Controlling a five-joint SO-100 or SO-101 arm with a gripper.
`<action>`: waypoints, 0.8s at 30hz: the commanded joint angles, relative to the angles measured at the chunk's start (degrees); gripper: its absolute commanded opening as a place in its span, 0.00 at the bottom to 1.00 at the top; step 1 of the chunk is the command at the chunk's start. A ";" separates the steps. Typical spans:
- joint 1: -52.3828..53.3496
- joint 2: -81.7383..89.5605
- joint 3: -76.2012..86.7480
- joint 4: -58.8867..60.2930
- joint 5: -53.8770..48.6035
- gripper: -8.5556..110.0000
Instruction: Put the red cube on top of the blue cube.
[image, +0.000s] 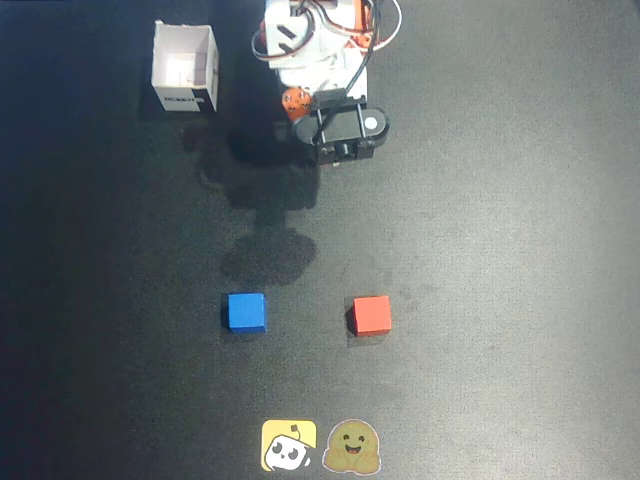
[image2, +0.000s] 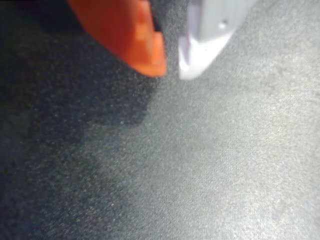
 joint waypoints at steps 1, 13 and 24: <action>-0.88 -27.42 -17.84 -8.26 0.79 0.08; -0.97 0.35 -3.52 -0.09 0.97 0.10; -0.97 0.35 -1.32 -1.23 0.97 0.10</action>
